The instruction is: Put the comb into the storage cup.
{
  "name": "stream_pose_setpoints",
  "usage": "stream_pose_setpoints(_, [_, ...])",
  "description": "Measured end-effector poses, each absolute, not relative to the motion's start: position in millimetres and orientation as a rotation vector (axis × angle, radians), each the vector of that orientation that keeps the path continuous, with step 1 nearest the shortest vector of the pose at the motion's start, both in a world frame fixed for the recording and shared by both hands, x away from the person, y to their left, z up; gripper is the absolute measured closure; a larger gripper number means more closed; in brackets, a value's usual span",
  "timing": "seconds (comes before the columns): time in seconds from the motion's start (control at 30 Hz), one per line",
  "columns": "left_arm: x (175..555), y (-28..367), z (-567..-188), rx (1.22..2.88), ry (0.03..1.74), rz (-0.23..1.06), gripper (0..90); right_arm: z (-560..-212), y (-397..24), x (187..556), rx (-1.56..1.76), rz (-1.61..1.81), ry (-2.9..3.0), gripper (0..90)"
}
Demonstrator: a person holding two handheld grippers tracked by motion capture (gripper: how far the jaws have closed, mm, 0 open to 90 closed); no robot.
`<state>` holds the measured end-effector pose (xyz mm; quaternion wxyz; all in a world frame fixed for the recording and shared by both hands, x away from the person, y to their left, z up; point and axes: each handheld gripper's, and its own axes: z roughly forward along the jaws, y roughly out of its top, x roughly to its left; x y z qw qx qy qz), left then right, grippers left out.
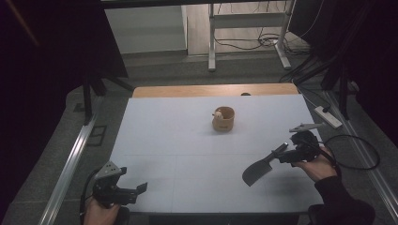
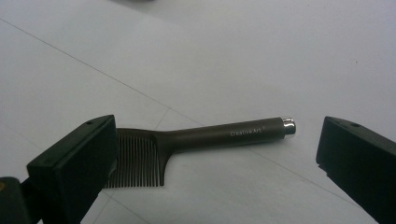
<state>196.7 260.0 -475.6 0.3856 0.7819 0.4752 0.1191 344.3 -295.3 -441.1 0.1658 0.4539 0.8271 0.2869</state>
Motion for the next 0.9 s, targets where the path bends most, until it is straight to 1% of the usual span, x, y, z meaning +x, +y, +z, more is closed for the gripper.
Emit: stream_pose_setpoints(0.9, [197,261,-476,1.989,1.207,0.293,0.0,-449,-284,381,1.291,0.718,2.377,0.0])
